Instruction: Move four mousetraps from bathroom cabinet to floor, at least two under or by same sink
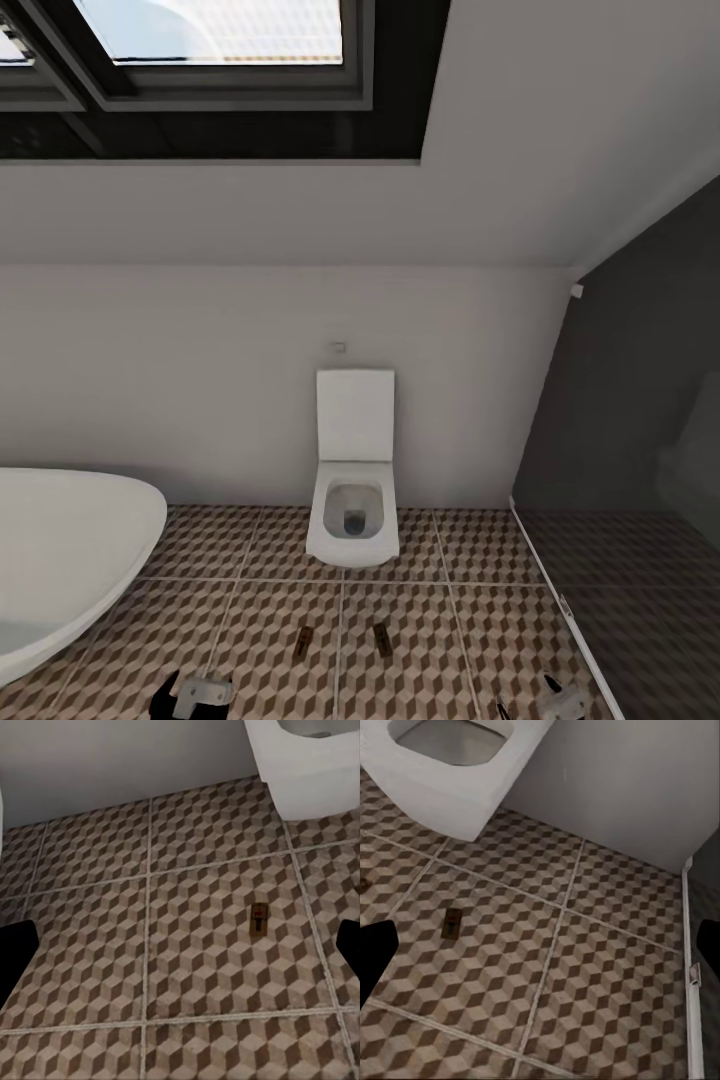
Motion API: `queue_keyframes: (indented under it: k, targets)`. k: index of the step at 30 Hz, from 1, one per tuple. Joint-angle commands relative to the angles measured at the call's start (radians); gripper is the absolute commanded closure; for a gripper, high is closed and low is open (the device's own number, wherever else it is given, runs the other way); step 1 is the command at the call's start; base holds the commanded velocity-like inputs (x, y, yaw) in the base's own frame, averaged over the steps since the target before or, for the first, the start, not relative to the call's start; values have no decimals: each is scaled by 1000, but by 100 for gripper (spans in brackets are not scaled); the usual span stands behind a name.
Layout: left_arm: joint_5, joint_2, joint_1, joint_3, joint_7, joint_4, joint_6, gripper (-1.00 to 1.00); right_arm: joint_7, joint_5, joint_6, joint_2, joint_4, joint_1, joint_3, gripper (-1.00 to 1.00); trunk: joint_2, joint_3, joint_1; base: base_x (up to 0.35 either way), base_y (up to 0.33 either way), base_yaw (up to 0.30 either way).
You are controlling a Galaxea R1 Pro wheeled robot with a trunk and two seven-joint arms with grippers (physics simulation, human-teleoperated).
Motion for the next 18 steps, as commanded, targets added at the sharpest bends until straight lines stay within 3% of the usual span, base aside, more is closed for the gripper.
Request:
queue_keyframes:
  k: [1, 6, 7, 18]
  targets:
    - [-2, -1, -1, -8, 8, 2, -3, -100, 9, 7, -14, 0, 1, 9, -5, -100, -2, -2, 1, 0, 0, 0]
    - [-2, -2, 0, -8, 9, 2, -1, -100, 47, 6, -59, 7, 1, 59, -5, -100, -2, -2, 1, 0, 0, 0]
    - [-1, -1, 5, -8, 10, 2, 4, -100, 53, 6, -66, 22, 1, 68, -6, -100, -2, -2, 1, 0, 0, 0]
    - [0, 3, 90, -7, 13, 2, 30, -100, 54, 6, -66, 74, 1, 74, -6, -100, -2, -2, 1, 0, 0, 0]
